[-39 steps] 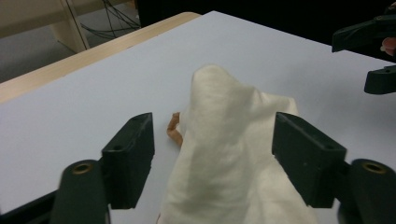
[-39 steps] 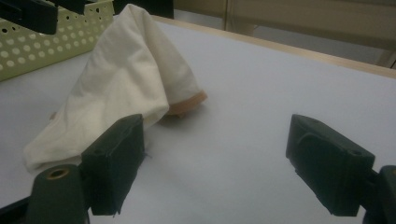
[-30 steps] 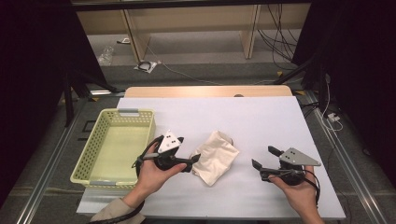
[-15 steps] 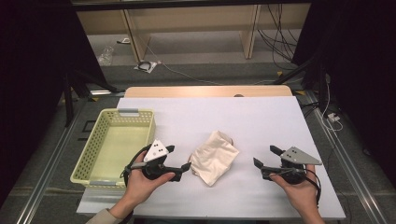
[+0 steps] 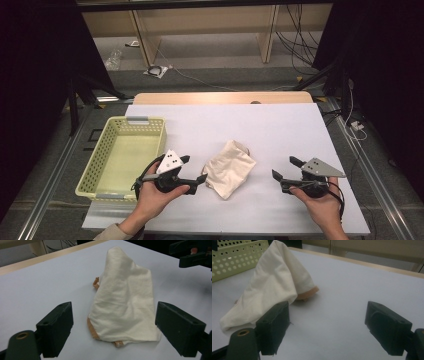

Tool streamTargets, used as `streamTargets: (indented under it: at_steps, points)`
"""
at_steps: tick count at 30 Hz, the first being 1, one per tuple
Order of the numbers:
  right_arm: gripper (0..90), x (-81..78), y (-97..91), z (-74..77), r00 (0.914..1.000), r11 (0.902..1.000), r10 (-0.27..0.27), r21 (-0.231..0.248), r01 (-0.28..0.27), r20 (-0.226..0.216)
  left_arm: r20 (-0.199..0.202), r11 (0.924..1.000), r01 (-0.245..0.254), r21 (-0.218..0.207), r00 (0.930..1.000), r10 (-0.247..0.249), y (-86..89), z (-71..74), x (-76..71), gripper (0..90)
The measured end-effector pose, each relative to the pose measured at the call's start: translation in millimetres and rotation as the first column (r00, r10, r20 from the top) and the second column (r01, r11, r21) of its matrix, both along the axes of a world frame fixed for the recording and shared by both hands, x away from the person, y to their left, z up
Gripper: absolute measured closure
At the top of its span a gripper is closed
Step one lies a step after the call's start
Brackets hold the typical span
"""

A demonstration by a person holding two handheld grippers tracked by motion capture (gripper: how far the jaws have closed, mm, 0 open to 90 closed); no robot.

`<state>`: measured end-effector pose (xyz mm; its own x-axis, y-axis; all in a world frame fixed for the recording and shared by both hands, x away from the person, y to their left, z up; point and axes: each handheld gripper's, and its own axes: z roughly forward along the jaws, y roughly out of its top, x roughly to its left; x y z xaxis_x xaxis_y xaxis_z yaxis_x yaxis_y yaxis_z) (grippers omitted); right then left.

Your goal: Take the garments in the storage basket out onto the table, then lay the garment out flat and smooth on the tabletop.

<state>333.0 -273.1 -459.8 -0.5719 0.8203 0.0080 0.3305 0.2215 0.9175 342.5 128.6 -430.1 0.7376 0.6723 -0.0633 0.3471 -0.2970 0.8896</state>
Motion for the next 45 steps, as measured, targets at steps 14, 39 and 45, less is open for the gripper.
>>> streamTargets:
  at_steps: [14, 39, 45]
  points:
    - [21.0, 2.2, 1.0, -0.4, 1.0000, 1.0000, -0.001, 0.009, 0.001, 0.002, -0.005, 0.9999, -0.003, -0.012, 1.0000, 0.003, 1.9, -1.2, 2.3, 15.1]
    - [34.9, 1.1, 22.7, -1.0, 0.9963, 0.9957, 0.081, -0.042, -0.082, -0.028, 0.027, 0.9988, -0.044, -0.023, 0.9986, 0.044, -0.8, 0.2, 2.2, 34.7]
    - [43.8, 2.4, 49.9, -2.7, 0.9829, 0.9820, 0.170, -0.071, -0.175, -0.071, 0.052, 0.9985, -0.056, -0.003, 0.9971, 0.056, -7.8, 2.7, 1.5, 53.5]
